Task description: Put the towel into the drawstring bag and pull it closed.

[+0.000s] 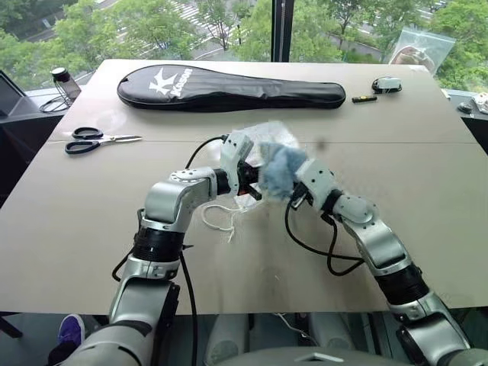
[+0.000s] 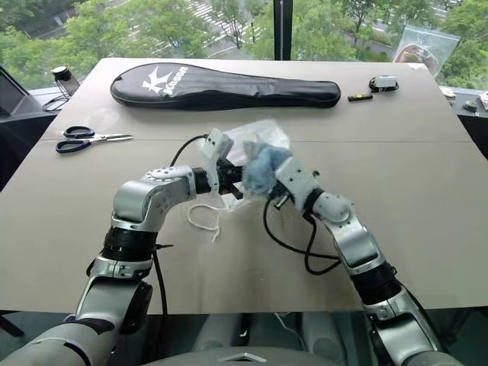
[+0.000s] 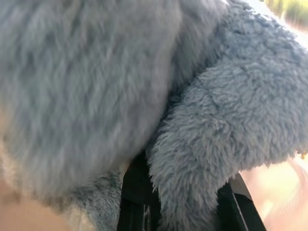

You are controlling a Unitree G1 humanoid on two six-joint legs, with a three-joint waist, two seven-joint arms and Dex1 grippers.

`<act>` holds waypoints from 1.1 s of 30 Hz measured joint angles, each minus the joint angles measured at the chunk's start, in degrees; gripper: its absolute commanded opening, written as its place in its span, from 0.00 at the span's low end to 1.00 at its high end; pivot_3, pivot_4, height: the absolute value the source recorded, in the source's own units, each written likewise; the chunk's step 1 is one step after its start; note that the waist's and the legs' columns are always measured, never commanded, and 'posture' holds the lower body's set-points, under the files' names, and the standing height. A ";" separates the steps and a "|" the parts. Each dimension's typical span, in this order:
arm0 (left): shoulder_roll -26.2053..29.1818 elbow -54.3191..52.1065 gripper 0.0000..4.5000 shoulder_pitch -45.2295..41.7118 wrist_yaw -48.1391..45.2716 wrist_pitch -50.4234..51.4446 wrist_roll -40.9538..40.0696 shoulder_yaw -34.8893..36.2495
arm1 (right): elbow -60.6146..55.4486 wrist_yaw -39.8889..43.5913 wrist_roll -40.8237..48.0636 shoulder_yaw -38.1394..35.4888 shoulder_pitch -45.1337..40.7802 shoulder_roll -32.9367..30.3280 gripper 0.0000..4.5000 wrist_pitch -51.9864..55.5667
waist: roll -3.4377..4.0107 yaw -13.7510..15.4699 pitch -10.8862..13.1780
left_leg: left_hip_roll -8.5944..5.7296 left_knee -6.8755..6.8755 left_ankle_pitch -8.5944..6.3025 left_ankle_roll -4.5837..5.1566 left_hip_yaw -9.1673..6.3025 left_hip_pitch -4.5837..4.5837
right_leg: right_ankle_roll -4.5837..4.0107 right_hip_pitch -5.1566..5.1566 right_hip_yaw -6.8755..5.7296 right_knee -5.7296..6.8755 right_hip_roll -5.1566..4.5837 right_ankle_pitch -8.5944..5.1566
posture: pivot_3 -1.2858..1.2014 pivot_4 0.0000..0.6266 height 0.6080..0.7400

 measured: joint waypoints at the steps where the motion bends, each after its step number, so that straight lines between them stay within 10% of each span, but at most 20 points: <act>1: 0.13 -0.52 0.00 -0.33 -0.02 0.09 -0.56 0.78 | -0.55 0.58 2.48 -1.40 1.07 1.22 0.01 0.95 | 0.01 -0.23 0.00 | 0.01 0.00 0.00 0.00 0.02 0.03 | 0.00 0.00 0.04 0.01 0.00 0.00 | 0.52 0.24 1.00; 7: 2.31 -2.33 0.00 -1.31 -0.59 -0.99 -1.52 0.94 | -10.40 2.18 28.64 -13.45 2.70 7.24 0.01 12.43 | 0.03 -1.14 0.01 | 0.02 -0.02 0.00 0.01 0.03 0.12 | 0.01 0.01 0.08 0.12 0.02 0.00 | 0.52 0.24 1.00; 23: 3.36 -2.35 0.00 -0.19 -0.35 -1.86 -1.42 0.36 | -8.04 -2.78 1.21 6.29 -1.38 -8.82 0.01 9.98 | 0.02 -1.06 0.01 | -0.04 -0.02 0.00 0.00 0.04 0.09 | 0.01 -0.02 0.06 0.12 -0.01 -0.01 | 0.52 0.24 1.00; 33: 5.77 -2.27 0.00 -0.22 -2.65 -6.97 1.11 -3.75 | -15.18 10.06 -2.68 8.66 -4.22 -18.17 0.01 -2.31 | 0.03 -0.73 0.03 | -0.04 -0.05 0.00 0.00 0.03 0.10 | 0.03 0.00 0.05 0.01 0.00 -0.01 | 0.52 0.24 1.00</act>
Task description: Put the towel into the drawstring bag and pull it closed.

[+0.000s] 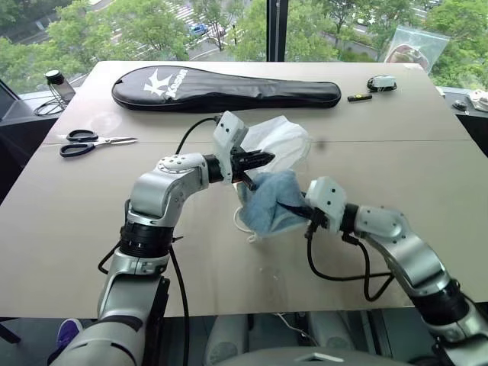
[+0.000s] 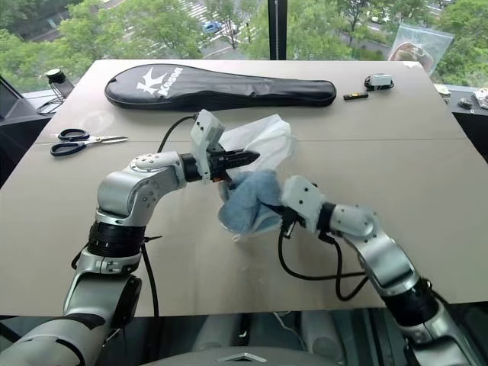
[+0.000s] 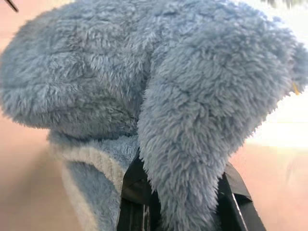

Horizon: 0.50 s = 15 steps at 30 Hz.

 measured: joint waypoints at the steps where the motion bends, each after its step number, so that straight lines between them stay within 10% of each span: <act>1: 0.15 -0.01 0.00 0.02 -0.37 -0.36 0.06 -0.32 | 1.45 -0.31 -1.44 0.53 -1.13 0.04 0.01 0.01 | 0.00 0.01 0.00 | 0.00 0.00 0.00 0.00 -0.01 -0.01 | -0.01 0.00 -0.01 0.01 0.01 0.00 | 0.52 0.24 1.00; 15: 3.80 -1.22 0.00 0.29 -2.69 -1.80 1.04 -0.45 | 15.74 -4.05 -16.46 3.43 -8.53 2.36 0.01 -25.92 | 0.01 -0.28 0.01 | 0.01 -0.02 0.00 -0.01 0.03 -0.08 | -0.01 -0.02 0.01 -0.11 -0.02 0.01 | 0.52 0.24 1.00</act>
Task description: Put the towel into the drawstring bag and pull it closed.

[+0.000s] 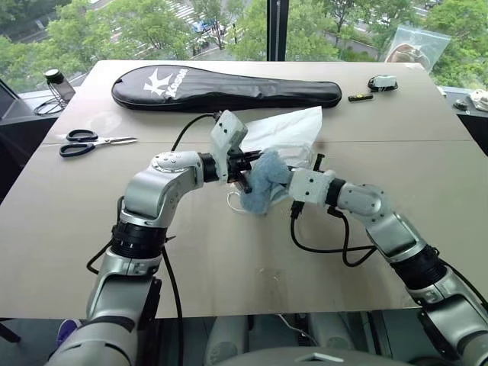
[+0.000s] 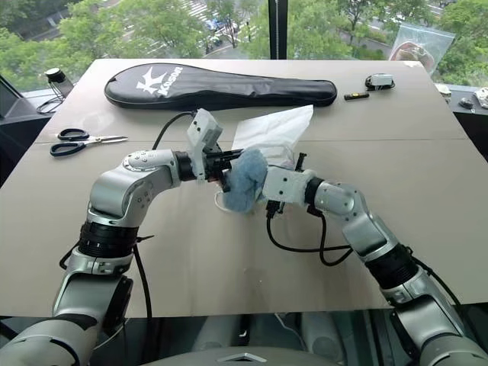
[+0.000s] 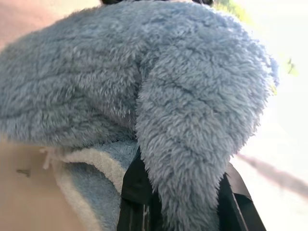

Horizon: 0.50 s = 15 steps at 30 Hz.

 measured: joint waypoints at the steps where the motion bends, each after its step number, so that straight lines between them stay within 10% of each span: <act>1: 0.22 0.36 0.00 -0.06 0.01 -0.21 0.56 -0.14 | 0.18 -0.11 -1.41 0.08 -0.17 -0.06 0.01 -2.73 | 0.00 -0.04 0.00 | 0.00 -0.01 0.00 0.00 -0.01 0.01 | 0.00 0.00 0.00 0.01 0.00 0.00 | 0.52 0.24 1.00; 15: 2.41 2.89 0.00 0.86 -2.47 -4.40 5.31 -2.63 | 4.17 -1.28 -4.07 -0.48 -0.80 8.25 0.01 5.90 | 0.00 -0.20 0.00 | 0.00 -0.01 0.00 0.00 -0.01 0.00 | -0.01 0.00 0.00 0.03 -0.01 0.00 | 0.52 0.24 1.00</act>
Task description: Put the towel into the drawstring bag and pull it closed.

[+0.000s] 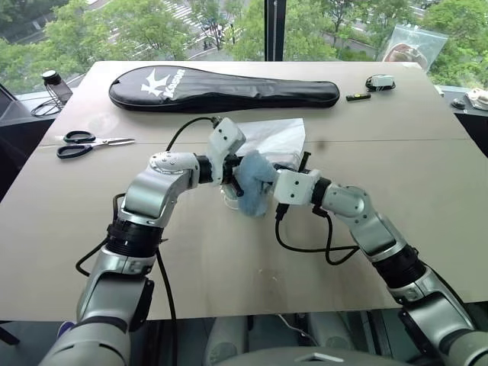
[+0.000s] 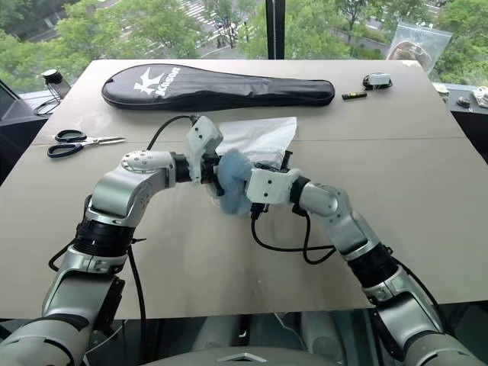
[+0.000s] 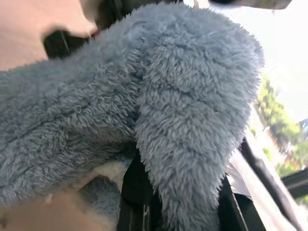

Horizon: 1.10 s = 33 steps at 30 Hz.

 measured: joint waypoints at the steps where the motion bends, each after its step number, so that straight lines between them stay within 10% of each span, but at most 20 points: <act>1: -0.01 -0.48 0.00 0.32 -0.30 0.24 -0.29 0.21 | 1.00 -0.21 -0.12 -0.04 -0.01 0.17 0.01 1.36 | 0.00 0.02 0.00 | 0.00 0.00 0.00 0.00 0.00 0.00 | 0.00 0.00 0.00 0.00 0.00 0.00 | 0.52 0.24 1.00; 16: -1.96 -5.26 0.00 1.30 -2.12 1.54 -4.40 0.65 | 7.89 -2.20 1.69 -3.86 -3.39 7.67 0.01 20.33 | 0.00 -0.28 0.00 | 0.02 -0.01 0.00 0.00 -0.02 0.05 | 0.00 0.00 0.01 0.10 0.03 0.00 | 0.52 0.24 1.00; 33: -0.41 -6.14 0.00 3.69 -1.82 1.85 -5.29 0.99 | 0.66 -2.37 46.96 -35.67 1.85 25.80 0.01 43.36 | 0.05 -0.15 0.03 | 0.02 -0.08 0.00 0.01 -0.02 0.04 | -0.01 -0.02 -0.01 0.08 0.01 0.00 | 0.52 0.24 1.00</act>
